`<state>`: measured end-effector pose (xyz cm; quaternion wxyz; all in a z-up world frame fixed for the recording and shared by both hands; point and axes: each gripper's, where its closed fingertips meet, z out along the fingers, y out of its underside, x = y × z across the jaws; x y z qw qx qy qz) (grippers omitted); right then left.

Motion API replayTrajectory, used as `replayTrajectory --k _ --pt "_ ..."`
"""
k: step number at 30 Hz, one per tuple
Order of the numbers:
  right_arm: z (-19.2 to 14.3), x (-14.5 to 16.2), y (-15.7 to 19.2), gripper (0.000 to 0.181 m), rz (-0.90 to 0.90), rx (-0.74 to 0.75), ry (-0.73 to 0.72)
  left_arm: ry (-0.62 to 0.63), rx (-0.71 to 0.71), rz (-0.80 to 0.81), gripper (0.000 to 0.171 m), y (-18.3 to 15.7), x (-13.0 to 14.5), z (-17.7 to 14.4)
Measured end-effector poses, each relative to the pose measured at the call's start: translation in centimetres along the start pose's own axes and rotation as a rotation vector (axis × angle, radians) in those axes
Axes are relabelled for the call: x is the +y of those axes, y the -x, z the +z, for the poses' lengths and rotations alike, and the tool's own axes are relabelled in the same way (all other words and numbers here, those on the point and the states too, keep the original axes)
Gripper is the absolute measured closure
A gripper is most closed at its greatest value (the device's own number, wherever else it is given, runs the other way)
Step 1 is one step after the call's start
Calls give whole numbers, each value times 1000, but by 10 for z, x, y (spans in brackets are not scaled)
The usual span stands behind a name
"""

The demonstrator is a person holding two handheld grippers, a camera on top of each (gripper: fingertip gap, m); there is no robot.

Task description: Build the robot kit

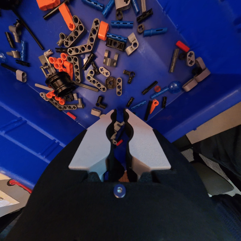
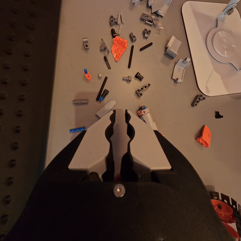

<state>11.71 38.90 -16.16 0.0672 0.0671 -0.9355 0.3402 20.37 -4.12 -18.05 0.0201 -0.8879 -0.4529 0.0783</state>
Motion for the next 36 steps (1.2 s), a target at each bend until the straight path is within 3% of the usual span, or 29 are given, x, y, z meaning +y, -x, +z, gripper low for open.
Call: replayTrajectory --k 4,7,10,14,18,24,30,36 --pt "-1 -1 0 169 0 -1 -3 -12 22 15 159 -6 0 -11" --pt "-1 -1 1 169 -4 -2 -5 60 27 7 156 -6 10 -3" --pt "-2 -2 3 169 -9 -1 -7 72 17 -18 157 -1 12 -1" --pt "-3 -2 3 169 -12 -2 -10 74 30 -1 171 -4 11 1" --pt "-4 -2 4 169 -12 -2 -10 73 20 9 171 -4 11 1" --pt "-4 -3 4 169 -15 -1 -13 60 15 13 160 -2 14 -10" --pt "-5 -4 5 169 -19 -1 -16 134 -12 109 156 0 20 0" --pt "-4 -2 6 169 -18 -3 -13 93 -41 170 154 2 7 -1"
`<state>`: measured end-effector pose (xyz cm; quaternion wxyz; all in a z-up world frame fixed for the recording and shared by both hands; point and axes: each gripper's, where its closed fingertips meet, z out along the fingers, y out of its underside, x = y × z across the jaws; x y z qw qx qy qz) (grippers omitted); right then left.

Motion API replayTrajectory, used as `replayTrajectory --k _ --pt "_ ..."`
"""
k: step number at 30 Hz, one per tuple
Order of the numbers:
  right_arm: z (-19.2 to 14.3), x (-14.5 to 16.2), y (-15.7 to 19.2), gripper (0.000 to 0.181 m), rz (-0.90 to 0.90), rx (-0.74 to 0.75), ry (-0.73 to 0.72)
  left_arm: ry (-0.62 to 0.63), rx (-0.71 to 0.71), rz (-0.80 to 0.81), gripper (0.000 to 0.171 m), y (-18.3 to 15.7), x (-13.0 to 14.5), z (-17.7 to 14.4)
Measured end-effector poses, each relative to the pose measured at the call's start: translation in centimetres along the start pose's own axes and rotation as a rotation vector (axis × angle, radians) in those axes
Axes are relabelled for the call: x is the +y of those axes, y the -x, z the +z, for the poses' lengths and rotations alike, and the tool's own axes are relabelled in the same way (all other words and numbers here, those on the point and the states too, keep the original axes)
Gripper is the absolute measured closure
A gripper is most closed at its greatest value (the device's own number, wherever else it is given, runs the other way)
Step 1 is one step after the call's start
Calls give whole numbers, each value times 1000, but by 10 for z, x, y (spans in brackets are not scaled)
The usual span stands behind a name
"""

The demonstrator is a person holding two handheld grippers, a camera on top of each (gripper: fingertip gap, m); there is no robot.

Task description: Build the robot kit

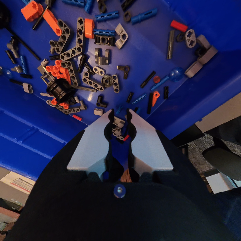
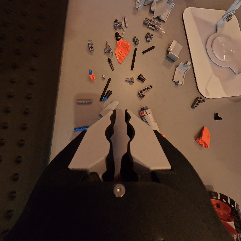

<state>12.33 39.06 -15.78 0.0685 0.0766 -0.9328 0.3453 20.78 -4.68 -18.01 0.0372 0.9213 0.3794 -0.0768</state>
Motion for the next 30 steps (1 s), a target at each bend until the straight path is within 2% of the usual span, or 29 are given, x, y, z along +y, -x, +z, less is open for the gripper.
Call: replayTrajectory --k 3,7,12,15,18,22,24,27,30 --pt "0 0 0 169 0 0 0 32 6 6 155 2 4 5" --pt "0 0 0 169 1 1 -2 36 24 2 167 2 4 8" --pt "0 -1 1 169 -1 -2 -2 1 10 19 168 1 1 7" --pt "-1 -4 0 169 -5 4 -11 -75 -57 1 168 5 -7 -11" --pt "-4 -13 0 169 -16 25 -39 -198 -161 6 168 4 -22 -52" --pt "-10 -48 6 169 -21 35 -170 -504 -205 184 168 -48 -82 -130" --pt "-10 -66 13 169 -44 44 -226 -610 -187 311 168 -85 -115 -152" --pt "-9 -88 23 169 -63 52 -296 -706 -111 460 168 -139 -163 -153" --pt "-10 -105 32 169 -71 65 -376 -773 5 529 168 -187 -209 -132"
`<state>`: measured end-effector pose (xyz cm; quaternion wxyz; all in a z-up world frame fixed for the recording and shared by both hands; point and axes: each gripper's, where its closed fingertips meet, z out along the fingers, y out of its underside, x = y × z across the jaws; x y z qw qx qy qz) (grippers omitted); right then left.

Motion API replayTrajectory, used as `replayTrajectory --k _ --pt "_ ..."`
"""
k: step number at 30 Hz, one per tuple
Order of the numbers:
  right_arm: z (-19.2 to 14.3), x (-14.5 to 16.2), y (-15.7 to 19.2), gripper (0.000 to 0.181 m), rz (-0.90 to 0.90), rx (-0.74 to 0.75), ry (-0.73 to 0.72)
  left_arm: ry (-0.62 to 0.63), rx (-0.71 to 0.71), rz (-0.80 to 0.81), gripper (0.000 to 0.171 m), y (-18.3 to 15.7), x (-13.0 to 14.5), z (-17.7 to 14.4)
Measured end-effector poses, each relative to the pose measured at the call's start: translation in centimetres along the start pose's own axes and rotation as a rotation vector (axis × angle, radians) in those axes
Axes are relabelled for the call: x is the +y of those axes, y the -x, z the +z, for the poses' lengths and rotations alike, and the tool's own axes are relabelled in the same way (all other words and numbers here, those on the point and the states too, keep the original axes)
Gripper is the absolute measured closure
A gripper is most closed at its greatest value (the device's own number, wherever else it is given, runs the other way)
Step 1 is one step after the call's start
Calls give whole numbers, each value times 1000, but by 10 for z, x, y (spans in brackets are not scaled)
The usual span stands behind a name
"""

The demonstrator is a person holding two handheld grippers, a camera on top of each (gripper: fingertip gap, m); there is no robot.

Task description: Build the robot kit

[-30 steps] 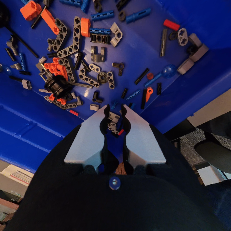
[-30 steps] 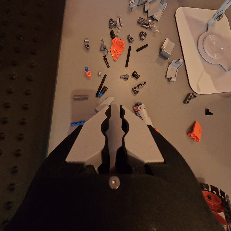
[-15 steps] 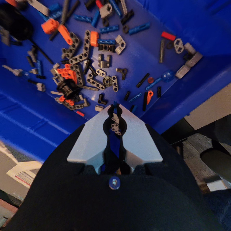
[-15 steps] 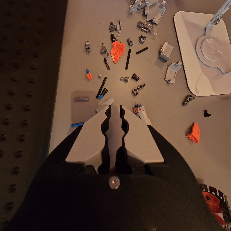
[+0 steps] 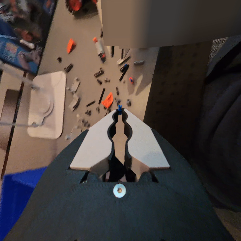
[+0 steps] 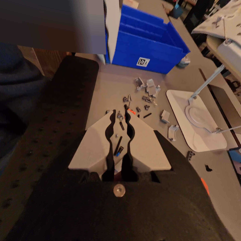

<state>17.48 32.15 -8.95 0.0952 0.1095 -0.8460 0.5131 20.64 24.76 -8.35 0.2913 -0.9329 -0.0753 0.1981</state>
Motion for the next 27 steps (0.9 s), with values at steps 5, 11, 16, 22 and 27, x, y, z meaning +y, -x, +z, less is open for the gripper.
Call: replayTrajectory --k 5,11,16,22,27 --pt "12 3 16 167 -14 -44 -3 -61 -2 17 168 -8 -24 58" --pt "20 10 22 167 -27 -57 4 -96 -2 36 168 -13 -35 72" --pt "21 11 24 172 -15 -79 -1 -100 -17 77 168 -13 -34 73" --pt "21 10 33 175 -46 -132 -11 -134 55 110 168 -22 -34 71" --pt "18 9 35 179 -30 -164 -37 -172 89 146 168 -27 -37 70"
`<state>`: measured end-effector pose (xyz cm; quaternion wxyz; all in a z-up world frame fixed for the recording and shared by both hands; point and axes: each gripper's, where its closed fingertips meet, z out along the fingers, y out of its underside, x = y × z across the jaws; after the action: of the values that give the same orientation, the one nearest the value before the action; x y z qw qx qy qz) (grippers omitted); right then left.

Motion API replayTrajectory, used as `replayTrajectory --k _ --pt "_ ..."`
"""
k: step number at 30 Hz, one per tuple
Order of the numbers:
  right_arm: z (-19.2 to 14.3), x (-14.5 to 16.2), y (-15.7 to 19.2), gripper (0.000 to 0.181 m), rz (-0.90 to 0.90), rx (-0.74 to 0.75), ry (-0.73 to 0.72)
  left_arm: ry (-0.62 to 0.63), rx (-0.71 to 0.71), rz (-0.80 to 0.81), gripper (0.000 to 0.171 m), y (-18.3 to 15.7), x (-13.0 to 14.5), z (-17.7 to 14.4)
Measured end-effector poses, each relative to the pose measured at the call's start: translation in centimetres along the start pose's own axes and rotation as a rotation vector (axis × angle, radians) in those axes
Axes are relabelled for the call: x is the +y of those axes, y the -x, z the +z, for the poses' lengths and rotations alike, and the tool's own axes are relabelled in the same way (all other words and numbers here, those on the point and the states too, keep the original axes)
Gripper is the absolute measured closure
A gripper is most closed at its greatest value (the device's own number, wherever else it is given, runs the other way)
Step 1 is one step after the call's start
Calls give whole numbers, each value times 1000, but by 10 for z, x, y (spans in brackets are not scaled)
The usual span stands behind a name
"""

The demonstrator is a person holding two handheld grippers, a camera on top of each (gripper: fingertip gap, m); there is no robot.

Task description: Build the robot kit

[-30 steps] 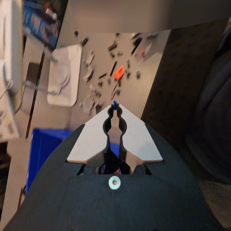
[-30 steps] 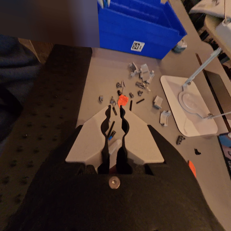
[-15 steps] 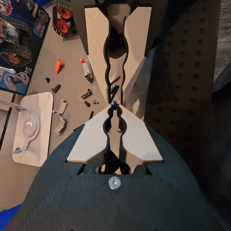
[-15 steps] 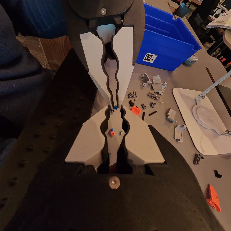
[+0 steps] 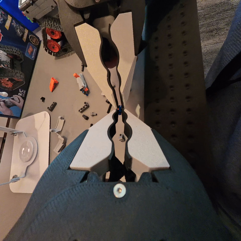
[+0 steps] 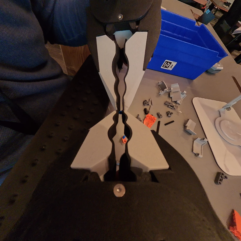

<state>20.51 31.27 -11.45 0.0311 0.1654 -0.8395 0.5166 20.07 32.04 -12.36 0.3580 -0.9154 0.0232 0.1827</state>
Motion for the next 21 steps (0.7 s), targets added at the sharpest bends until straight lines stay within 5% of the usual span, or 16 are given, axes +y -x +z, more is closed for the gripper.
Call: replayTrajectory --k 21 --pt "-9 -1 -19 180 32 70 -53 -109 -57 -55 168 20 -5 2"
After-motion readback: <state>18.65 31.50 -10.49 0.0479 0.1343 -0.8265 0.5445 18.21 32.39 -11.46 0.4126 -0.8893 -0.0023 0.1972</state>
